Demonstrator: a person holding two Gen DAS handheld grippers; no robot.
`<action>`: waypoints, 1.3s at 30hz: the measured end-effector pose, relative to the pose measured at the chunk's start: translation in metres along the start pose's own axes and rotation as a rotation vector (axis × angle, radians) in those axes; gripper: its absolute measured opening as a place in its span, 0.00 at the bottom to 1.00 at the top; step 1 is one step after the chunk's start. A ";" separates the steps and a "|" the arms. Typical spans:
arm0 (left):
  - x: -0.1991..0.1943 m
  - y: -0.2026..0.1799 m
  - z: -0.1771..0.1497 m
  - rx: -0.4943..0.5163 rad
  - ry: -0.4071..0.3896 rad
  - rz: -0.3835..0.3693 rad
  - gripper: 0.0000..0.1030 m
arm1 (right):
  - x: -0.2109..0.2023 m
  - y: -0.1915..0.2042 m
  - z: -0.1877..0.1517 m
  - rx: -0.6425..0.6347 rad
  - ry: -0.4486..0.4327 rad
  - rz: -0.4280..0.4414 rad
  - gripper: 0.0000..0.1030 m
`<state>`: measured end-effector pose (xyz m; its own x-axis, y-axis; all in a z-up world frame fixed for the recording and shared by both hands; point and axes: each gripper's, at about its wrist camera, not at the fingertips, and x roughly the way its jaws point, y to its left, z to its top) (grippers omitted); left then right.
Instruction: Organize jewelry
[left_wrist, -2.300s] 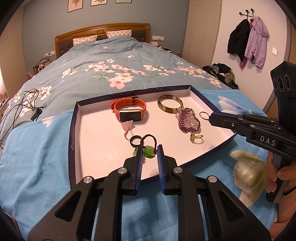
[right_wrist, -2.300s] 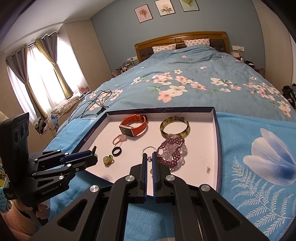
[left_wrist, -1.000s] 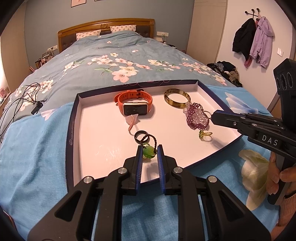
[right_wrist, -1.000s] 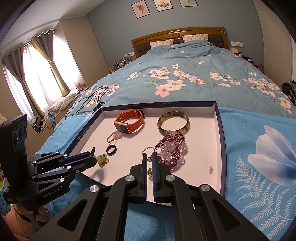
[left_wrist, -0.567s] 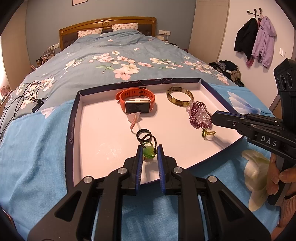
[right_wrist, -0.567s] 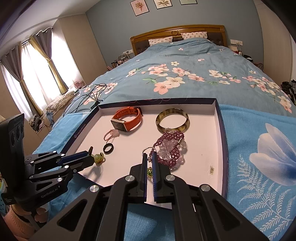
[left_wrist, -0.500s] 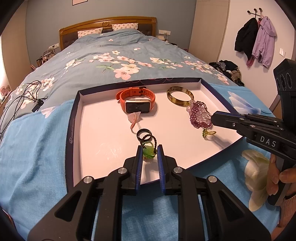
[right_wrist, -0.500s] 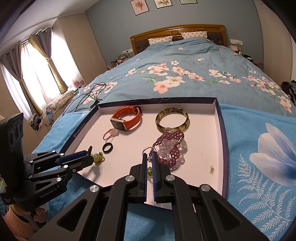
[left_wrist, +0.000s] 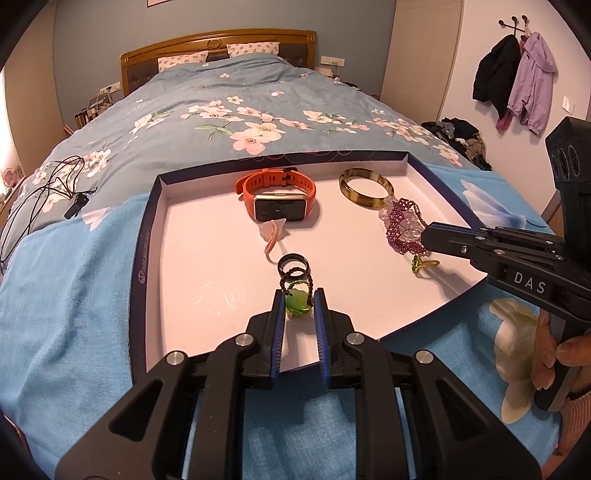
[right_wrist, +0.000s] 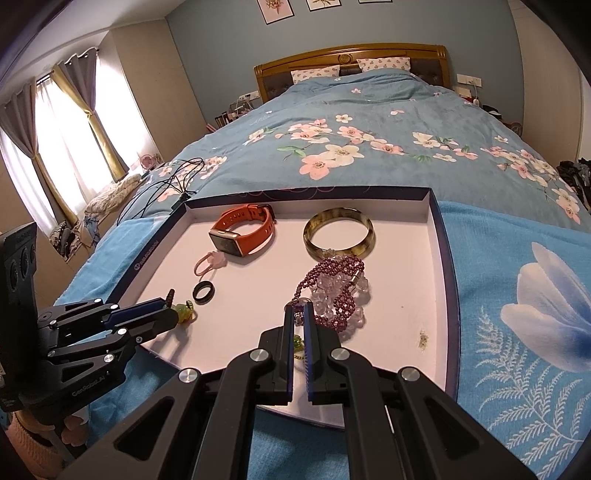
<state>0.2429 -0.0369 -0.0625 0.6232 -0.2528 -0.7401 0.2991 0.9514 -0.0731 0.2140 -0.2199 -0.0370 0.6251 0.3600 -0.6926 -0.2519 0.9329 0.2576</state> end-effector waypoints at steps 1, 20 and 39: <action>0.000 0.001 0.000 -0.003 0.000 0.000 0.16 | 0.001 0.000 0.000 0.001 0.001 -0.002 0.03; -0.005 -0.002 -0.001 -0.004 -0.032 0.020 0.31 | 0.001 -0.003 -0.002 0.015 -0.003 -0.022 0.12; -0.068 -0.001 -0.014 -0.031 -0.215 0.060 0.88 | -0.034 0.008 -0.016 -0.027 -0.108 -0.073 0.57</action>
<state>0.1901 -0.0180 -0.0222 0.7801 -0.2241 -0.5842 0.2366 0.9700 -0.0560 0.1792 -0.2251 -0.0225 0.7182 0.2919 -0.6316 -0.2219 0.9564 0.1897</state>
